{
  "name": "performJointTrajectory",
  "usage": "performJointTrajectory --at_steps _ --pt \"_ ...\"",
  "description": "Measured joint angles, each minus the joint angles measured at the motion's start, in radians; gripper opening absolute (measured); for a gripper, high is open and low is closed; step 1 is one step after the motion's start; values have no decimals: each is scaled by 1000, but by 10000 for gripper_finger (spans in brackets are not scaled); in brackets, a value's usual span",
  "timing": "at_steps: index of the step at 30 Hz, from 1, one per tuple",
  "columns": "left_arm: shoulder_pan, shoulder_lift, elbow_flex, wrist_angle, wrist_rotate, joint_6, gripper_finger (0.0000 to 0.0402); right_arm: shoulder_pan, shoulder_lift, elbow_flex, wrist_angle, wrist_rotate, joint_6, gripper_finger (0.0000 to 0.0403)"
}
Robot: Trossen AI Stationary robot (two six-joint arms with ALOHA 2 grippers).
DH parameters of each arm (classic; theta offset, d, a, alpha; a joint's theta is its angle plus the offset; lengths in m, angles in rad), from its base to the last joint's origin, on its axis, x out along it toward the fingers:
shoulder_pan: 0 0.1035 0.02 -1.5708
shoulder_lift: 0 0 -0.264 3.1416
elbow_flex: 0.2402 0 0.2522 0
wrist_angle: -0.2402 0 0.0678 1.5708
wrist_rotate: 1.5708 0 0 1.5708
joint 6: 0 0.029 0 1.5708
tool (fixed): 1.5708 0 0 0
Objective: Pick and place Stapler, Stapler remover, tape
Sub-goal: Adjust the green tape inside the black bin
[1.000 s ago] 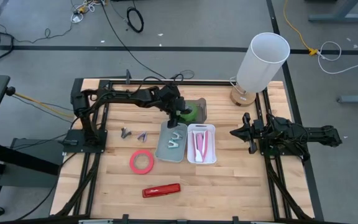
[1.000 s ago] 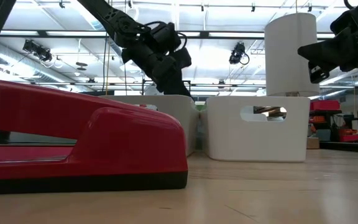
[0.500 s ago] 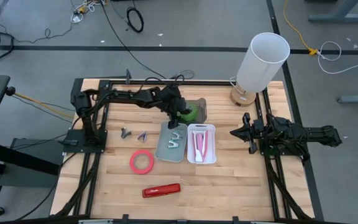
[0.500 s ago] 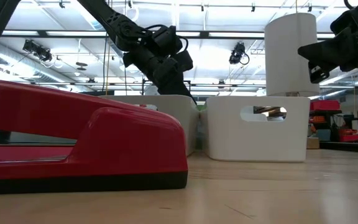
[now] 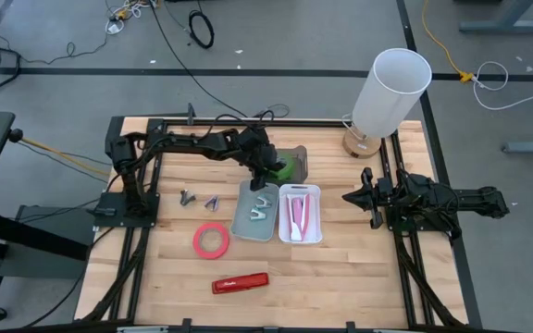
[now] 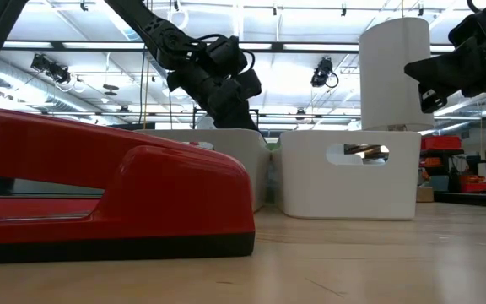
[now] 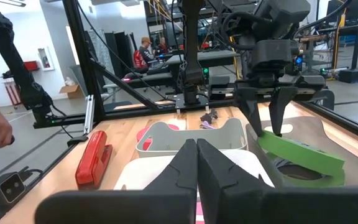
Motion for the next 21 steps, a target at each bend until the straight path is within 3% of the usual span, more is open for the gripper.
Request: performJointTrajectory --at_steps 9,16,21 --pt "-2 0 0 -1 -80 11 76 0 0 0 0 0 0 4" --pt "0 -1 1 -11 -185 11 69 0 0 0 0 0 0 4" --pt "-1 -2 1 -14 -207 10 69 0 0 0 0 0 0 4"
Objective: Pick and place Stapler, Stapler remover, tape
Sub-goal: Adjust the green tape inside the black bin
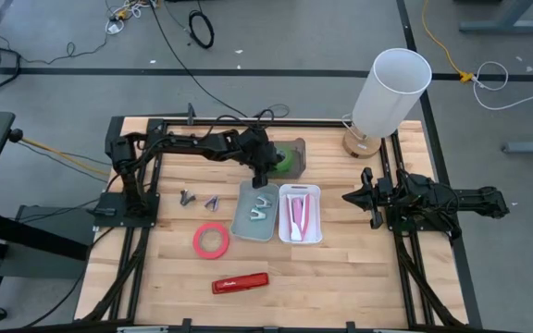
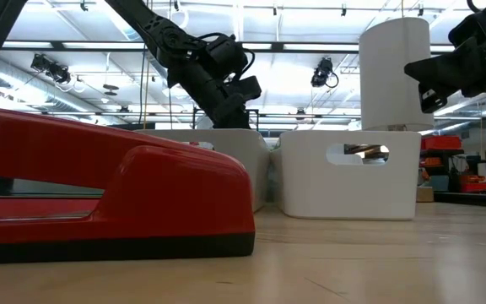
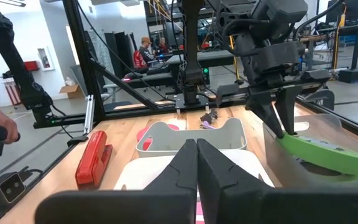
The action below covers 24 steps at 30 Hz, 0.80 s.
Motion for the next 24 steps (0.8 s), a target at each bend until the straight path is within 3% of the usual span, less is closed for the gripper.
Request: performJointTrajectory --at_steps 16,19,24 --pt "6 0 0 15 81 -38 73 0 0 0 0 0 0 4" --pt "6 0 0 16 80 -38 97 0 0 0 0 0 0 4" --pt "7 0 0 17 52 -38 170 0 0 0 0 0 0 4"
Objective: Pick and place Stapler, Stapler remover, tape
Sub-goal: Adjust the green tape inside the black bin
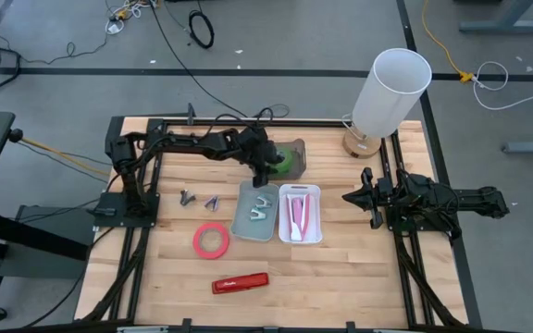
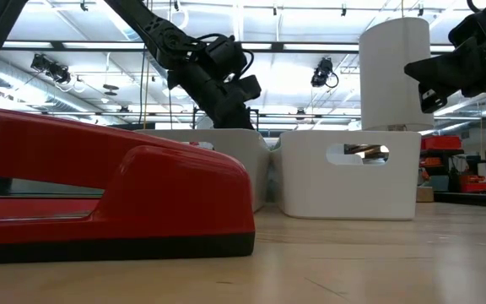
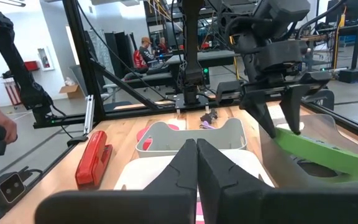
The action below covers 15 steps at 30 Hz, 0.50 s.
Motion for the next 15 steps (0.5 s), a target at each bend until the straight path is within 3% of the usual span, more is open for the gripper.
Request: performJointTrajectory --at_steps 7,15 --pt "0 -5 28 -7 -30 0 251 0 0 0 0 0 0 4" --pt "0 -7 84 -5 3 0 242 0 0 0 0 2 0 4"
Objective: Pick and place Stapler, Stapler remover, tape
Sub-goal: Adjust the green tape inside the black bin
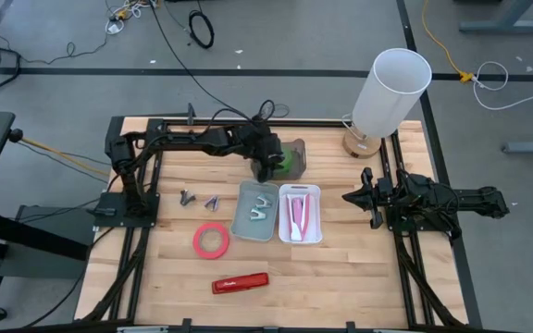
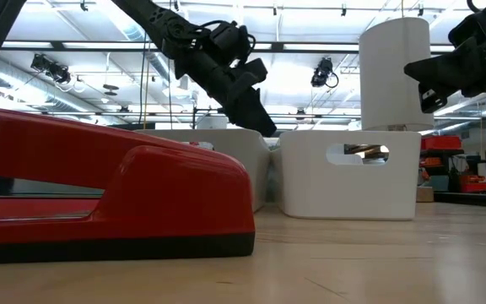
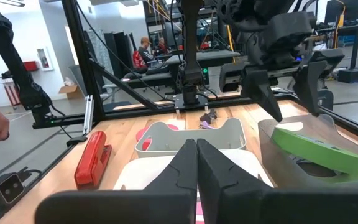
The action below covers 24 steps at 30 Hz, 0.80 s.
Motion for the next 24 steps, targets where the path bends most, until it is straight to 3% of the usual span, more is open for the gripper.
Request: performJointTrajectory --at_steps 19,24 --pt "66 39 0 -60 183 -188 268 0 0 0 0 -3 0 4" --pt "64 76 1 -55 191 -188 268 0 0 0 0 -3 0 4"
